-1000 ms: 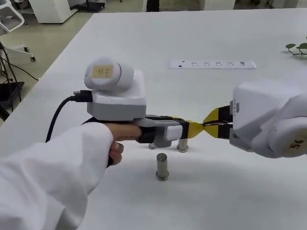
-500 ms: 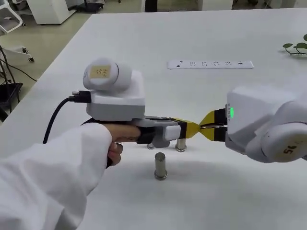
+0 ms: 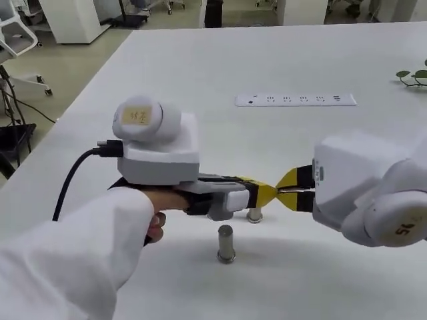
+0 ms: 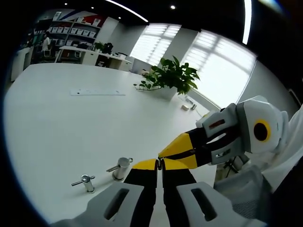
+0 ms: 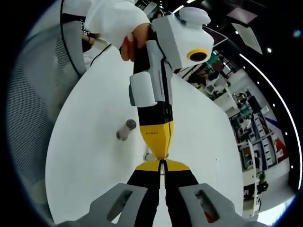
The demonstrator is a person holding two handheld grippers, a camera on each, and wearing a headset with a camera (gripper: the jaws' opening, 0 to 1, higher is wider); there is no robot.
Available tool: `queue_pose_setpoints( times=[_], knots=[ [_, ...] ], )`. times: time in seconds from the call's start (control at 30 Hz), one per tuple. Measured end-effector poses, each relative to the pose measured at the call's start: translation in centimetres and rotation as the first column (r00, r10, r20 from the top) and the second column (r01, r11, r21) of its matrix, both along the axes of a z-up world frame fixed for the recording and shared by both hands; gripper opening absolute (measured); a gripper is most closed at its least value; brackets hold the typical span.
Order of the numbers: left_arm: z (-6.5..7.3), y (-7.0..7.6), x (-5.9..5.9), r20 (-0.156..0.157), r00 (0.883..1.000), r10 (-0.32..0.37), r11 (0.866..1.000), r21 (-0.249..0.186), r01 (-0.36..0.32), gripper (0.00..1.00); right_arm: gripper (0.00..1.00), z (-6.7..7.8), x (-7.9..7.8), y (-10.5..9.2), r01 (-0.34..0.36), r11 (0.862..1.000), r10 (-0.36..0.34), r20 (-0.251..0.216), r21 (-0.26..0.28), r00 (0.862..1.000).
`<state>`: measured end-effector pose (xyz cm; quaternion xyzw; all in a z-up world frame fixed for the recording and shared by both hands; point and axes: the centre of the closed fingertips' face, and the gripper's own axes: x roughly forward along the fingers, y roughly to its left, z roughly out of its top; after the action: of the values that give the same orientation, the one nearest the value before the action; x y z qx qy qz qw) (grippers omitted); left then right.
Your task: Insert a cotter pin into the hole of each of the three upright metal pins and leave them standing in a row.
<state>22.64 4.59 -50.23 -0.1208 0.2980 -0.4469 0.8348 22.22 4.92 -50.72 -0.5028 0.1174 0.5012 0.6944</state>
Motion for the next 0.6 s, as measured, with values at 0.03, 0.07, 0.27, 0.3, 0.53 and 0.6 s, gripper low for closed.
queue_pose_setpoints(
  times=[0.03,0.07,0.27,0.3,0.53,0.6],
  knots=[
    [0.02,0.05,0.04,0.000,1.000,0.004,1.000,-0.001,-0.004,0.00,0.00,0.02,0.04,0.03,0.000,1.000,0.000,0.001,0.002,1.000],
    [0.01,0.09,0.05,-0.004,1.000,0.007,1.000,-0.002,-0.007,0.00,0.00,0.01,0.03,0.06,-0.002,1.000,0.002,-0.001,0.002,1.000],
    [0.31,0.32,0.05,-0.013,1.000,0.029,0.999,-0.013,-0.029,0.00,0.00,0.14,0.25,0.19,0.001,1.000,-0.001,-0.005,0.015,1.000],
    [0.37,0.36,0.06,-0.015,0.999,0.031,0.999,-0.014,-0.031,0.00,0.00,0.19,0.28,0.23,-0.001,1.000,0.001,-0.005,0.017,1.000],
    [0.65,0.75,0.18,-0.008,0.999,0.042,0.999,-0.021,-0.042,0.00,0.00,0.47,0.45,0.60,-0.018,0.999,0.018,0.001,0.028,1.000],
    [0.65,0.83,0.22,-0.006,0.999,0.043,0.999,-0.020,-0.043,0.00,0.00,0.50,0.42,0.70,-0.020,0.999,0.020,-0.003,0.031,1.000]
  ],
)
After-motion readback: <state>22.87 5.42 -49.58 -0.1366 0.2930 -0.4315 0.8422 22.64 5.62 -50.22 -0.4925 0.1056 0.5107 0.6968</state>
